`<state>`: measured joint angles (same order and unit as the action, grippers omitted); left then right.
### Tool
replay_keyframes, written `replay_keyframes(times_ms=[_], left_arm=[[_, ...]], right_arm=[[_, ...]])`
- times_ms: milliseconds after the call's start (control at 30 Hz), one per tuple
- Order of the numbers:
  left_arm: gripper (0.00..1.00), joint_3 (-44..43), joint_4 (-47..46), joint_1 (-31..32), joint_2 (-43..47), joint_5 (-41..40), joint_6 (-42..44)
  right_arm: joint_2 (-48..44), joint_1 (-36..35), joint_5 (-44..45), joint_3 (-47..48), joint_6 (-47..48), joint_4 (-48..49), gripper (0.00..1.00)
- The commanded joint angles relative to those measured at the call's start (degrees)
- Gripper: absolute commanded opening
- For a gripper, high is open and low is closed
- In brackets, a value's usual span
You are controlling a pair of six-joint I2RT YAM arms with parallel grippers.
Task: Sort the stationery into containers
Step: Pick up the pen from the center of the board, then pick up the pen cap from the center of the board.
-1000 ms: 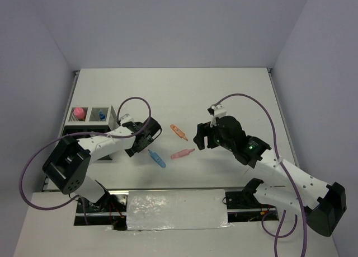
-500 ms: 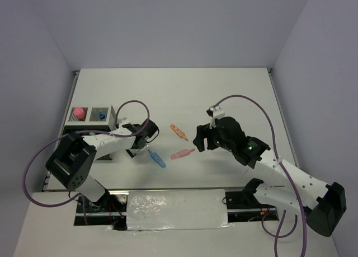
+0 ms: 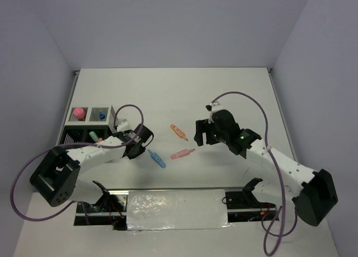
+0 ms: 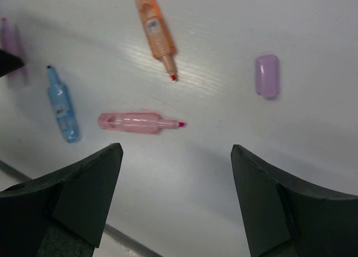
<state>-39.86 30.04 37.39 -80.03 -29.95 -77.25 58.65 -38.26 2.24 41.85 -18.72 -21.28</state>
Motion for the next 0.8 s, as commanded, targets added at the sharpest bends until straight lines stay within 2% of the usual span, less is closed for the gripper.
replay_keyframes(times_ms=[0, 133, 167, 233, 333, 400, 533, 767], left_arm=[[0.00, -1.1, -2.3, 0.4, 7.2, 0.9, 14.6], [0.00, -6.4, -1.3, 0.8, 20.3, 4.0, 28.9], [0.00, -7.4, -1.8, 0.9, 22.0, 6.4, 36.5], [0.00, -11.0, -0.2, 1.4, 25.8, 13.3, 44.9], [0.00, -13.9, 3.5, 1.7, 28.5, 21.5, 53.0], [0.00, -13.3, 4.5, 2.3, 30.8, 24.3, 56.3], [0.00, -9.5, 1.7, 2.6, 36.7, 25.8, 56.7], [0.01, -8.7, 0.9, 2.5, 42.6, 26.7, 57.0]], right_arm=[[6.6, 4.0, 2.5, 5.0, -0.7, -1.5, 0.86], [19.3, 7.7, 4.6, 11.4, 1.8, -2.6, 0.86], [21.2, 9.0, 1.0, 12.3, 2.4, -2.5, 0.86], [26.6, 11.7, -1.8, 14.6, 4.6, -1.7, 0.85], [33.7, 14.3, 1.4, 18.2, 6.8, -2.4, 0.82], [37.7, 15.8, 1.7, 20.3, 8.1, -3.7, 0.77], [39.5, 16.3, -1.9, 20.4, 9.8, -2.8, 0.68], [41.1, 16.3, -4.4, 20.3, 11.0, -2.6, 0.63]])
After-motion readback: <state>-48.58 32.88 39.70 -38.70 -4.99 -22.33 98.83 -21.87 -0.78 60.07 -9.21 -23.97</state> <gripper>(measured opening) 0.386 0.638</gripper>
